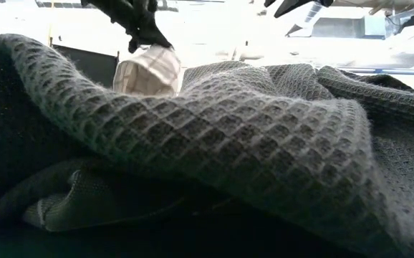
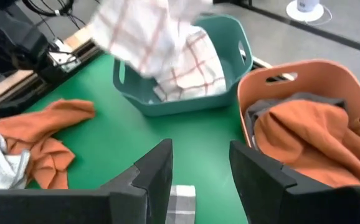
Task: Sort towels by color in basket
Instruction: Put the white patterned towel into the blue bin
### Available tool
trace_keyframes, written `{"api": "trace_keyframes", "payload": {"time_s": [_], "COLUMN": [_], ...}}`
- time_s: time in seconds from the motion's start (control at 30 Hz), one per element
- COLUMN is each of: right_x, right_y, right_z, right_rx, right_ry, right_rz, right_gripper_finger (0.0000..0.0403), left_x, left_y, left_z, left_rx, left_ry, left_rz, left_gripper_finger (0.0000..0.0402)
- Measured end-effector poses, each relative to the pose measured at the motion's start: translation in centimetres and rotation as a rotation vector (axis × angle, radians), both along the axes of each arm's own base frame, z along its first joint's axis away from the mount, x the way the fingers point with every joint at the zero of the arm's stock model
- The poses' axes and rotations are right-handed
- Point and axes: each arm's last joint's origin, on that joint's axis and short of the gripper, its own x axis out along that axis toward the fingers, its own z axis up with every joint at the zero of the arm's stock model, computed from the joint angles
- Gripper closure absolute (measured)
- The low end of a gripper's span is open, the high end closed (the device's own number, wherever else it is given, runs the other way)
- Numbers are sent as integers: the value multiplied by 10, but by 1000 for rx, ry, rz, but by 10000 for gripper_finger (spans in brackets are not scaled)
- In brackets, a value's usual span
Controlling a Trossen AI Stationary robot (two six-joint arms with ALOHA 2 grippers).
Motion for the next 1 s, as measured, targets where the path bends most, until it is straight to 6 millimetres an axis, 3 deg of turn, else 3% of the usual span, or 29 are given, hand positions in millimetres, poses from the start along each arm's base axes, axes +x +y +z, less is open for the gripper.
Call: {"api": "trace_keyframes", "payload": {"time_s": [0.33, 0.5, 0.67, 1.0], "right_x": [4, 3, 2, 2], "right_y": [6, 15, 20, 21], "right_z": [4, 4, 4, 4], "right_rx": [-1, 12, 28, 35], "right_ry": [-55, -61, -72, -77], "right_rz": [39, 67, 67, 63], "right_gripper_finger": [218, 218, 218, 218], "left_x": [51, 60, 54, 46], "left_y": [26, 41, 54, 70], "left_z": [-43, -68, -88, -89], "left_rx": [-186, -251, -117, 219], "left_ry": [-23, 48, 264, 495], "left_rz": [-156, -118, 72, 414], "left_gripper_finger": [400, 401, 401, 401]}}
